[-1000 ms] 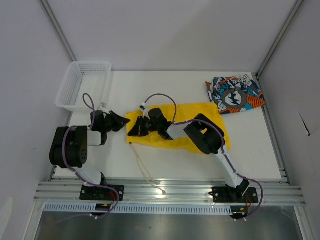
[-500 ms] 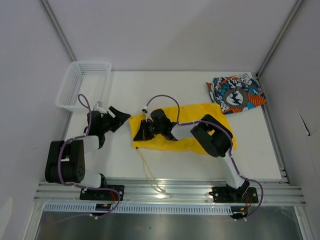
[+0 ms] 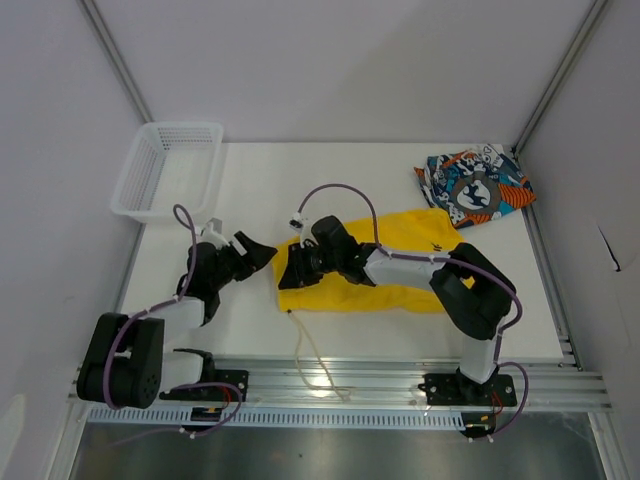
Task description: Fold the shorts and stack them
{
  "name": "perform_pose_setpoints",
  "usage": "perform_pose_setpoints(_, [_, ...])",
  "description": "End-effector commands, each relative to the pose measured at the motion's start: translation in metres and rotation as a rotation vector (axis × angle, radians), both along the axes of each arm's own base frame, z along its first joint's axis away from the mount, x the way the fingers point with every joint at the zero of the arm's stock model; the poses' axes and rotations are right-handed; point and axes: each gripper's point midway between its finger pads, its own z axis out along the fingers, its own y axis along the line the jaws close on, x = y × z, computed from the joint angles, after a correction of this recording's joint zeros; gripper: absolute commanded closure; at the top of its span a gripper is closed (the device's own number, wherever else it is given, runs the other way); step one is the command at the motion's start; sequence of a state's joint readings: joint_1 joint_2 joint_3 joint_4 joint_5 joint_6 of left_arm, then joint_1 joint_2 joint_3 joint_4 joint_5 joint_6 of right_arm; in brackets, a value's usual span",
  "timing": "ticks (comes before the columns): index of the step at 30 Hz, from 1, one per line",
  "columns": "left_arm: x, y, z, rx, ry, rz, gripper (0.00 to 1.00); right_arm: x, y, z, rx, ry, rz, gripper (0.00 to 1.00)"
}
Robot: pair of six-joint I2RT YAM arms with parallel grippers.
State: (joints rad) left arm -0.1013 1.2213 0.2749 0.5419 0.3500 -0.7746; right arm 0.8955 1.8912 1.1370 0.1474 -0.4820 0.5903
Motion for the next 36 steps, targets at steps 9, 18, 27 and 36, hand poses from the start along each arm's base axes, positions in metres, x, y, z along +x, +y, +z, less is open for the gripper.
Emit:
perform_pose_setpoints(9, [0.008,-0.013,-0.009,0.033,-0.1,-0.015,0.11,0.048,-0.011,0.022,0.025,-0.154,-0.134,0.86])
perform_pose_setpoints(18, [0.02,-0.009,-0.01,0.05,-0.119,0.01,0.1,0.059,-0.009,-0.033,-0.046,-0.073,-0.123,0.88])
perform_pose_setpoints(27, [0.042,-0.019,-0.029,0.021,-0.068,-0.013,0.14,0.051,-0.017,-0.067,-0.119,-0.006,-0.106,0.89])
perform_pose_setpoints(36, [0.055,-0.024,-0.039,0.027,-0.085,-0.036,0.16,0.044,-0.022,-0.065,-0.127,-0.009,-0.074,0.9])
